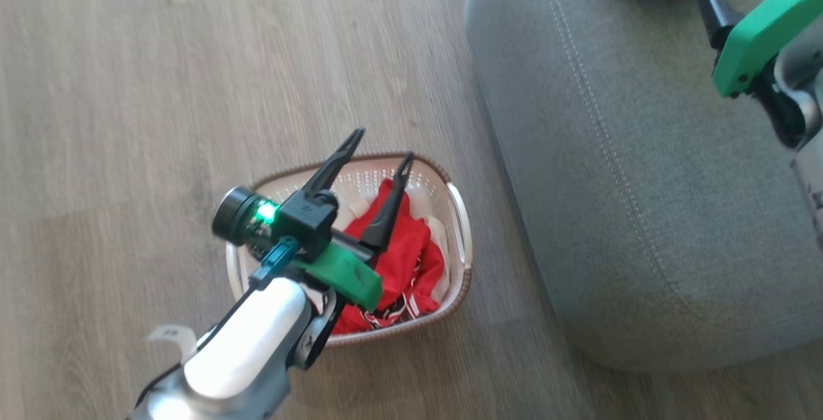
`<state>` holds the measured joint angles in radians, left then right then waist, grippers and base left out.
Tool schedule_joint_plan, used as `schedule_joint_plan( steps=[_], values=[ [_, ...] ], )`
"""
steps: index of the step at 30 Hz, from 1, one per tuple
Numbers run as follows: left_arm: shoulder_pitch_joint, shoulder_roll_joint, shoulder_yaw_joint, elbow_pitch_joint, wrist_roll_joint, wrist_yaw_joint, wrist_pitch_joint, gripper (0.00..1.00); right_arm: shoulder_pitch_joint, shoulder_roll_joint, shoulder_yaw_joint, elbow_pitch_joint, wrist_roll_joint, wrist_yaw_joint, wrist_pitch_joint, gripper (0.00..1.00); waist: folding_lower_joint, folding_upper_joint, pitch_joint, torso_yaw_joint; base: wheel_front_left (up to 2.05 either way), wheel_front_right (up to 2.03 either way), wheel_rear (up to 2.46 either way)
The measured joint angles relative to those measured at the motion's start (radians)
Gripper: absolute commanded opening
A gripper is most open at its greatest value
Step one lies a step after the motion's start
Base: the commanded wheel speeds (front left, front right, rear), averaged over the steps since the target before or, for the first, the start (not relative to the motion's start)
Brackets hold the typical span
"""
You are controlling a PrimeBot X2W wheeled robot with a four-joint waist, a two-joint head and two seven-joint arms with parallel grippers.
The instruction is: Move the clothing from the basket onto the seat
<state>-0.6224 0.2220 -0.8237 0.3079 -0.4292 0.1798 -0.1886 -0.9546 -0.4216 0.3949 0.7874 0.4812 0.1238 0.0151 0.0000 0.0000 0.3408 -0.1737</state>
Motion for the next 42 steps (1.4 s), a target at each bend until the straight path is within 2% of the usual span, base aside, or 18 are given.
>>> schedule_joint_plan(
  steps=[9,11,13,18,24,29,34,42],
  values=[
    [0.085,0.001,0.069,0.030,-0.058,0.038,-0.044,1.00,0.118,0.040,-0.096,-0.070,-0.090,0.000,-0.086,1.00,0.0000,0.0000,-0.103,0.057,0.00,0.00,0.00],
    [0.124,0.005,0.107,0.031,-0.075,0.059,-0.053,1.00,0.164,0.071,-0.143,-0.109,-0.159,0.000,-0.117,1.00,0.0000,0.0000,-0.137,0.087,0.00,0.00,0.00],
    [0.139,0.008,0.120,0.031,-0.081,0.063,-0.057,1.00,0.180,0.083,-0.160,-0.123,-0.185,0.000,-0.124,1.00,0.0000,0.0000,-0.148,0.096,0.00,0.00,0.00],
    [0.224,0.034,0.183,0.018,-0.091,0.087,-0.060,1.00,0.292,0.162,-0.248,-0.213,-0.289,0.000,-0.142,1.00,0.0000,0.0000,-0.198,0.138,0.00,0.00,0.00],
    [0.340,0.065,0.273,-0.045,-0.089,0.120,-0.061,1.00,0.477,0.287,-0.358,-0.332,-0.379,0.000,-0.160,1.00,0.0000,0.0000,-0.244,0.171,0.00,0.00,0.00],
    [0.435,0.075,0.336,-0.089,-0.083,0.129,-0.061,1.00,0.606,0.346,-0.389,-0.434,-0.433,0.000,-0.175,1.00,0.0000,0.0000,-0.268,0.183,0.00,0.00,0.00],
    [0.513,0.076,0.368,-0.123,-0.065,0.129,-0.061,1.00,0.701,0.360,-0.395,-0.525,-0.438,0.000,-0.186,1.00,0.0000,0.0000,-0.293,0.186,0.00,0.00,0.00],
    [0.629,0.071,0.425,-0.165,-0.035,0.130,-0.061,1.00,0.873,0.364,-0.362,-0.598,-0.326,0.000,-0.191,1.00,-0.0001,0.0000,-0.342,0.180,0.00,0.00,0.00]
  ],
)
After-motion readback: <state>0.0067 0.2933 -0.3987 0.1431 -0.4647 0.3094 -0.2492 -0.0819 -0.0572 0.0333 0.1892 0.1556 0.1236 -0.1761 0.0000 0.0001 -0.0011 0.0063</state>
